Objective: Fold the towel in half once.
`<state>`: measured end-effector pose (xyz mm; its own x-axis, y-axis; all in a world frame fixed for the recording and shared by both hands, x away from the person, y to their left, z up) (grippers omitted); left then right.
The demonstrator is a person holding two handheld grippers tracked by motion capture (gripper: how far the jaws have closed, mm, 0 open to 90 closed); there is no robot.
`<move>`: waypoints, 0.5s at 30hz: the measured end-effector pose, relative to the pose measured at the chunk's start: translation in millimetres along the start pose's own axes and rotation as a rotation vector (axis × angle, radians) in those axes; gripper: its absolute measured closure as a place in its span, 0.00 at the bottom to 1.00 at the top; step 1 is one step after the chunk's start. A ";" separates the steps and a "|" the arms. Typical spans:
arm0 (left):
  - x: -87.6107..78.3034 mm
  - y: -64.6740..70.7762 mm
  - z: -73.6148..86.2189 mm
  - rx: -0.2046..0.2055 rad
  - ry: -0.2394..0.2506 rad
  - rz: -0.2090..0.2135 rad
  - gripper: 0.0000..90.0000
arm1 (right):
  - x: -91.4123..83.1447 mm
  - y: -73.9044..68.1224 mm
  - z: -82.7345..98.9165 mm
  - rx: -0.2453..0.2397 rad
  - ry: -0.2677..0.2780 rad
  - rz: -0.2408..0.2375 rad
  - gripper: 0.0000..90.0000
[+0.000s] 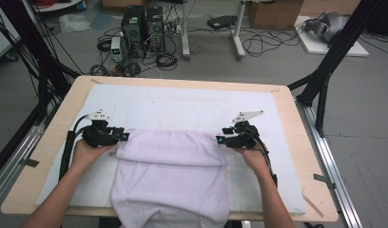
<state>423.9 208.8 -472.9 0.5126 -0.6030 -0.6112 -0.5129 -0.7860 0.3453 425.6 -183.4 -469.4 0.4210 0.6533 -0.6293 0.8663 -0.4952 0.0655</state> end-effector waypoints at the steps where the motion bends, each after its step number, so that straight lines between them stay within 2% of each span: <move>1: 2.9 -3.2 -1.7 -0.010 -0.007 -0.011 0.61 | 4.1 3.0 0.2 0.012 0.003 0.002 0.55; 3: 7.7 -8.2 -4.9 -0.036 0.014 -0.019 0.59 | 12.0 7.4 1.2 0.053 0.006 -0.011 0.55; 4: 13.0 -11.5 -4.1 -0.054 -0.014 -0.027 0.59 | 16.1 7.9 2.1 0.057 -0.004 -0.018 0.55; 6: 21.2 -12.2 -0.2 -0.039 -0.056 -0.039 0.58 | 24.8 7.1 5.7 0.057 -0.041 -0.018 0.56; 7: 26.7 -10.1 3.2 -0.019 -0.076 -0.043 0.59 | 28.6 6.4 8.2 0.051 -0.065 -0.018 0.57; 8: 27.8 -8.8 3.3 0.001 -0.068 -0.054 0.61 | 33.0 5.1 11.7 0.034 -0.101 -0.009 0.60; 10: 28.0 -10.1 2.4 0.018 -0.059 -0.094 0.70 | 32.1 5.5 12.1 0.001 -0.105 0.034 0.75; 11: 27.0 -12.3 2.0 0.017 -0.058 -0.098 0.77 | 31.9 5.2 12.0 0.003 -0.102 0.024 0.82; 12: 25.4 -14.4 1.6 0.003 -0.061 -0.083 0.86 | 31.8 4.1 12.2 0.013 -0.101 0.007 0.87; 13: 24.2 -15.4 1.6 -0.012 -0.061 -0.074 0.92 | 31.5 2.9 11.6 0.010 -0.101 -0.009 0.90; 15: 21.4 -14.5 0.5 -0.002 -0.051 -0.070 0.96 | 31.2 1.3 10.4 -0.007 -0.104 -0.010 0.91</move>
<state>441.9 207.4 -491.3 0.5115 -0.5393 -0.6690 -0.4760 -0.8260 0.3019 437.0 -169.6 -497.1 0.3826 0.5948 -0.7070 0.8724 -0.4846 0.0645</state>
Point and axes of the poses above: each handheld gripper's, and its own axes: x roughly forward along the jaws, z roughly out of its underside, y roughly to its right, the point moved 8 cm from there along x, roughly forward along the jaws, and after that the axes turned 13 degrees about -x, right-handed, at the moved point
